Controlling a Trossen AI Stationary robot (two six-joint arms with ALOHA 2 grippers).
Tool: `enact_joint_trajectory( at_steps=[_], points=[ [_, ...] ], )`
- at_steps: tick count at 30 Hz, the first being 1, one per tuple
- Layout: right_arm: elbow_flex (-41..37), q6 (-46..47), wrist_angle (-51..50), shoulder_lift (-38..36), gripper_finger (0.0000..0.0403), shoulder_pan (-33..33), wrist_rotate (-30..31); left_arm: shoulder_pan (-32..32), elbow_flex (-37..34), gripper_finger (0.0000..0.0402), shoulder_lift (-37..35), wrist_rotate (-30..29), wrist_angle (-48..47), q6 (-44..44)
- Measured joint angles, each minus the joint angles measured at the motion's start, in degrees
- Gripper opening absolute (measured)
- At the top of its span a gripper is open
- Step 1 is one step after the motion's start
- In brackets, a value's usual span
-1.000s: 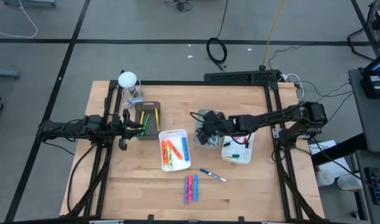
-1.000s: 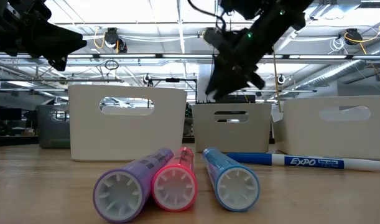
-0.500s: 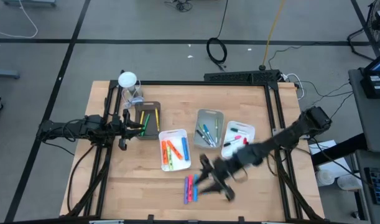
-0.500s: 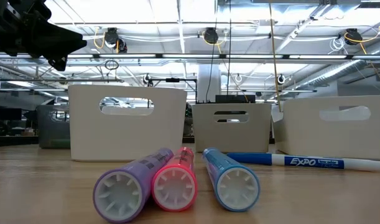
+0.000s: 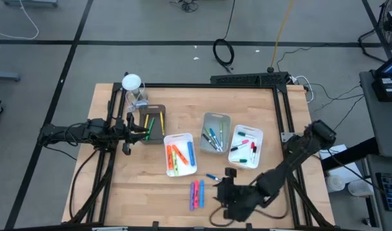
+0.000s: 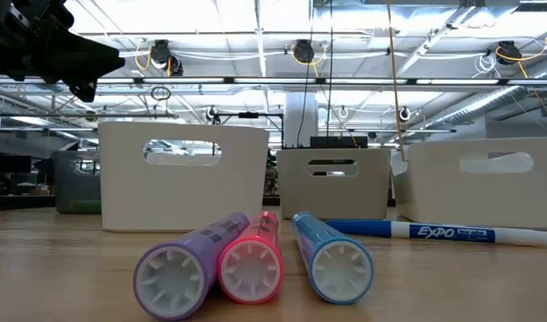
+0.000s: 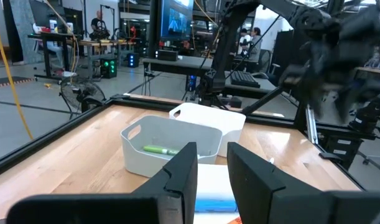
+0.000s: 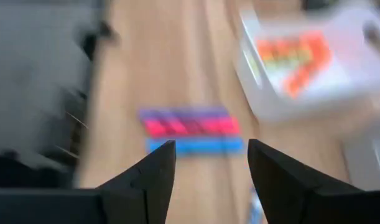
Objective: Pick & Place Markers
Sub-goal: Put the blue dry erase marker into the gray bin
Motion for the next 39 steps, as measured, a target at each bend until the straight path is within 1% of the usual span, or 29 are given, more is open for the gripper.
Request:
enact_joint_trajectory(
  at_steps=[2,4,7,10,17,20,30,39],
  points=[
    [-0.61,2.95,-5.29,1.42,0.0184,-0.9,-1.41,0.0,0.0,0.009,0.0,0.0,-0.04,-0.02],
    [-1.87,5.01,-8.86,2.59,0.018,-2.06,-1.6,0.0,0.0,0.009,0.0,0.0,0.0,-0.02],
    [-4.49,7.28,-9.14,3.21,0.0176,-3.46,-1.66,0.0,0.0,0.009,0.0,0.02,0.13,-0.01],
    [-7.7,8.43,-7.2,3.19,0.0174,-4.82,-1.95,0.0,0.0,0.009,0.0,0.01,-0.01,-0.01],
    [-15.02,7.57,4.67,3.21,0.0173,-6.58,-7.72,0.0,0.0,0.009,0.0,0.02,-0.04,-0.01],
    [-17.39,7.55,7.67,3.19,0.0173,-7.0,-9.23,0.0,0.0,0.009,0.0,0.01,-0.02,-0.01],
    [-20.92,6.61,9.22,2.91,0.0173,-6.96,-8.2,0.0,0.0,0.009,0.0,0.0,-0.03,-0.01],
    [-20.66,5.54,8.97,2.97,0.0173,-6.98,-10.64,0.0,0.0,0.009,0.0,0.0,-0.04,-0.02]
  ],
)
